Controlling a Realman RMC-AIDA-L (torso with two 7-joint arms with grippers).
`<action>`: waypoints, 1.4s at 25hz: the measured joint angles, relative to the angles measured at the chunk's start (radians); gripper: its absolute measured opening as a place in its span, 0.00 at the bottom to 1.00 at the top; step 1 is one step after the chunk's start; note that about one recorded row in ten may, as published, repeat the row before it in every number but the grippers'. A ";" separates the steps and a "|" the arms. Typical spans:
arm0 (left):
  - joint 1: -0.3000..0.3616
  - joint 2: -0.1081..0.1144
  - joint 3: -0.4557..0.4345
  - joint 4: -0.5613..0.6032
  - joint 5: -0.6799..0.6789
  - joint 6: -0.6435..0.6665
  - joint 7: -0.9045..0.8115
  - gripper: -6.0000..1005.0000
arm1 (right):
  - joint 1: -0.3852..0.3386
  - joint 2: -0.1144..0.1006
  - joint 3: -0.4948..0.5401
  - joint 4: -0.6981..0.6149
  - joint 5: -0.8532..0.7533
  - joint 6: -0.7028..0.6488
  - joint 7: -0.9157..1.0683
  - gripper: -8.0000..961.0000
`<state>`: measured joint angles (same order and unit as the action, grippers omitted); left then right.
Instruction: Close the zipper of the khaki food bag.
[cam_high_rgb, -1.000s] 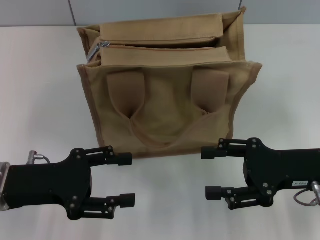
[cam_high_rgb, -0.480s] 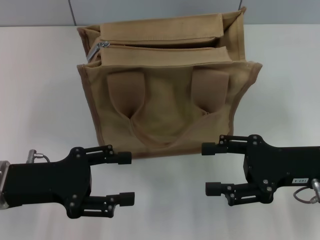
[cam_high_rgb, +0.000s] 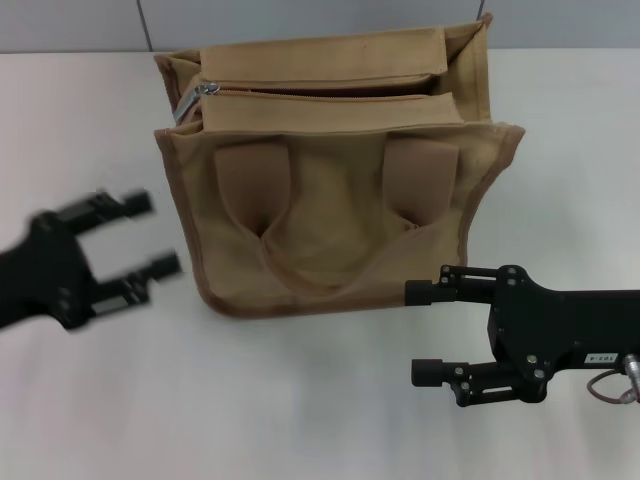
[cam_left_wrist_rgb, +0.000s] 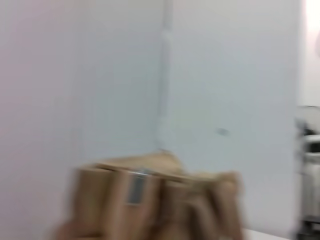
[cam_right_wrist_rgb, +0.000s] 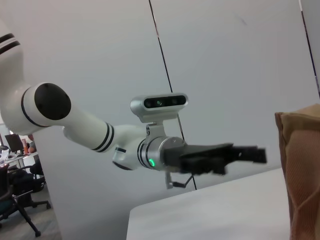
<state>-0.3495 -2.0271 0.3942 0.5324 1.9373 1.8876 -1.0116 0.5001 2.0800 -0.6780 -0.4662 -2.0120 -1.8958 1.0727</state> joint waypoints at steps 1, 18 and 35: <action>0.000 0.000 0.000 0.000 0.000 0.000 0.000 0.73 | 0.000 0.000 0.000 0.000 0.000 0.000 0.000 0.81; -0.096 -0.019 -0.126 -0.002 0.009 -0.198 0.076 0.69 | -0.007 0.000 0.027 0.000 0.000 -0.001 0.000 0.81; -0.162 -0.026 -0.059 -0.016 0.000 -0.278 0.077 0.66 | -0.011 -0.002 0.041 0.000 -0.001 0.001 -0.012 0.81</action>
<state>-0.5112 -2.0533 0.3356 0.5169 1.9376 1.6092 -0.9345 0.4893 2.0785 -0.6367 -0.4664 -2.0127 -1.8952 1.0603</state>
